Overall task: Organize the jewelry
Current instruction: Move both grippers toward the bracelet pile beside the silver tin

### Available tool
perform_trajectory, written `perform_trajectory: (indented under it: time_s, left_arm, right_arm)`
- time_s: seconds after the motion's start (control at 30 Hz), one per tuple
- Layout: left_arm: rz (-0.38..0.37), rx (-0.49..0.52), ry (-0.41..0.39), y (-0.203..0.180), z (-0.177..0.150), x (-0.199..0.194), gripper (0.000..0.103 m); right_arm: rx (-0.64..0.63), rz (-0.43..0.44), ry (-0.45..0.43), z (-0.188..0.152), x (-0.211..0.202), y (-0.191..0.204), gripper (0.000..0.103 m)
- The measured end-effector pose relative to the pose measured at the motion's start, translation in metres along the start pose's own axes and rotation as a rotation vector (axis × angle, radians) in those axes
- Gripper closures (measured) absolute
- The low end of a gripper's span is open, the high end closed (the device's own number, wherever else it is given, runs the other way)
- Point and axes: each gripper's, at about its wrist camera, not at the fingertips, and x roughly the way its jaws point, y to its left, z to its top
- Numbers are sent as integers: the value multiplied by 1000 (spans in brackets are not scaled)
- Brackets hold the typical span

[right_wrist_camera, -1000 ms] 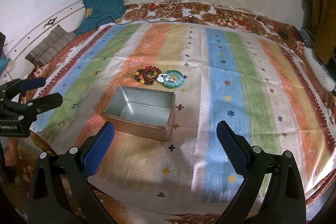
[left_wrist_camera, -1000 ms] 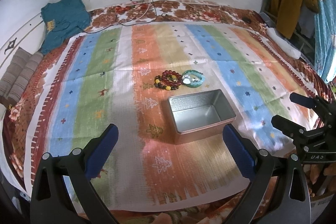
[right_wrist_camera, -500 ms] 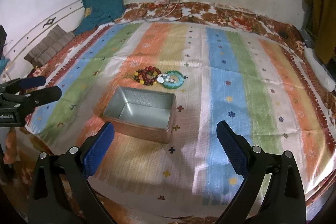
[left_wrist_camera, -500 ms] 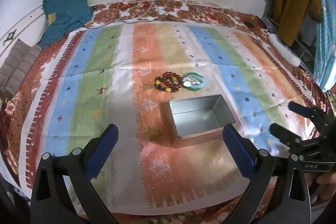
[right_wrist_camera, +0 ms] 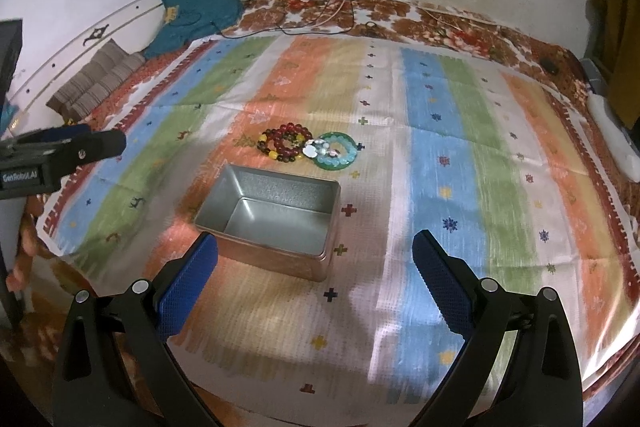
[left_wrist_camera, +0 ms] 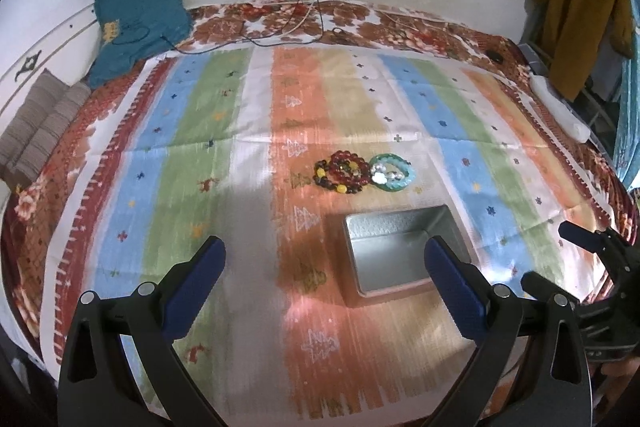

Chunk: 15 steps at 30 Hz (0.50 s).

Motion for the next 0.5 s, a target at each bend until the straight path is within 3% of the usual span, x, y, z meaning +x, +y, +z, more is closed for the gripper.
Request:
perform_trajectory:
  time_s: [0.5]
  left_arm:
    - [-25,-9,59,-4,29,31,6]
  right_arm:
    - [-26,-12,47,16,25,-4,4]
